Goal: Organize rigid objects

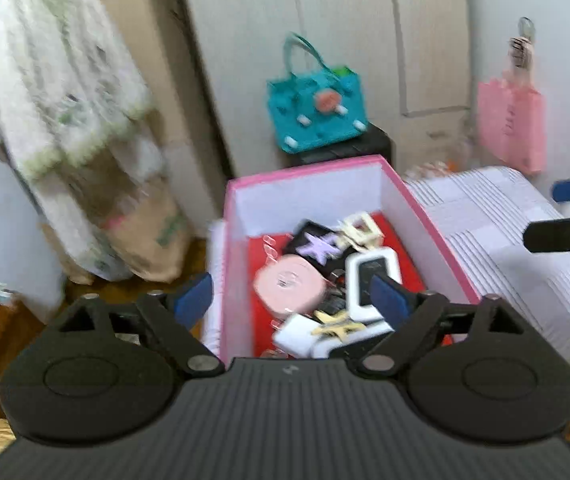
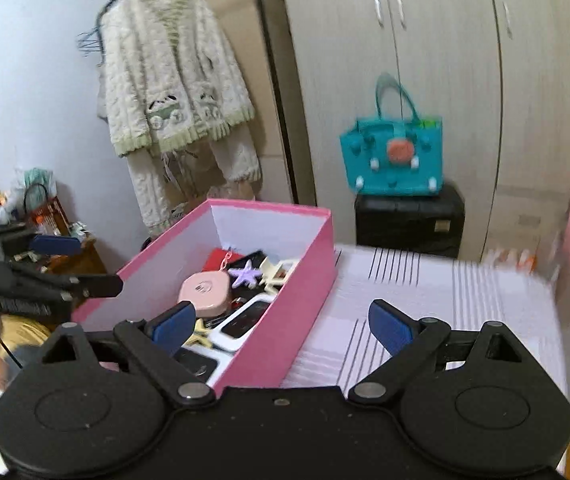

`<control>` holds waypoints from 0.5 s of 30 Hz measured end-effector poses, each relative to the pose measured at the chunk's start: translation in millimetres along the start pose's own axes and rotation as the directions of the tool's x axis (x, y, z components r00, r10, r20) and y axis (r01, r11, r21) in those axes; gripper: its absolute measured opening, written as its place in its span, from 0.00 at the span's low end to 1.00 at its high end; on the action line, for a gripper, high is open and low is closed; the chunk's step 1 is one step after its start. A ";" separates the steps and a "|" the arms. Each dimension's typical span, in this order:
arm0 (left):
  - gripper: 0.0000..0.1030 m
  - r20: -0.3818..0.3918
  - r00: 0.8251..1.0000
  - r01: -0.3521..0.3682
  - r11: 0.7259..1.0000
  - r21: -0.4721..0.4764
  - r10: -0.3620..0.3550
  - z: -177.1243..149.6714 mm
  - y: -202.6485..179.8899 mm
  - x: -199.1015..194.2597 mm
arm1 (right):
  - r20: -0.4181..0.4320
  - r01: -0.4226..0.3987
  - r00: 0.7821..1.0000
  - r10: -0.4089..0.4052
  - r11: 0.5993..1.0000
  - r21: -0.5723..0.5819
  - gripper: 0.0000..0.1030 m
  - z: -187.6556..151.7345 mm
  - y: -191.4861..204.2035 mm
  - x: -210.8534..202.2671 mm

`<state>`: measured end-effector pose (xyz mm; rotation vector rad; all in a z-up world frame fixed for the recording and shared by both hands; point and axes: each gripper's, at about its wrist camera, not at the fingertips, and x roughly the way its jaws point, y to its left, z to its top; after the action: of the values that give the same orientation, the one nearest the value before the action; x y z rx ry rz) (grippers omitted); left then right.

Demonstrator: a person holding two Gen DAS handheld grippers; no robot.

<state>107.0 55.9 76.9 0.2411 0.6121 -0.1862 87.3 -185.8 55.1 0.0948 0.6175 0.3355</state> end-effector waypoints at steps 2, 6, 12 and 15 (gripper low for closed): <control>1.00 -0.007 1.000 0.015 0.999 -0.050 -0.015 -2.0 -4.3 -6.7 | -0.043 0.007 0.999 -0.005 0.999 0.036 0.93 2.2 1.3 2.8; 1.00 -0.045 0.997 0.064 0.990 -0.130 -0.070 -11.5 -11.1 -13.4 | -0.049 0.077 0.996 -0.073 0.993 0.087 0.93 -7.8 9.1 -6.5; 1.00 -0.127 0.991 0.020 0.981 -0.193 -0.045 -26.9 -19.1 -10.1 | -0.021 0.174 0.985 -0.173 0.982 0.076 0.93 -28.5 18.4 -36.0; 1.00 -0.154 0.988 -0.020 0.980 -0.196 -0.011 -30.9 -21.5 -9.3 | -0.008 0.190 0.982 -0.190 0.980 0.066 0.93 -37.0 22.9 -45.9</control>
<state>77.6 44.8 54.3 0.0650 0.7792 -0.1016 24.3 -180.0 54.6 0.0987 0.6346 0.1304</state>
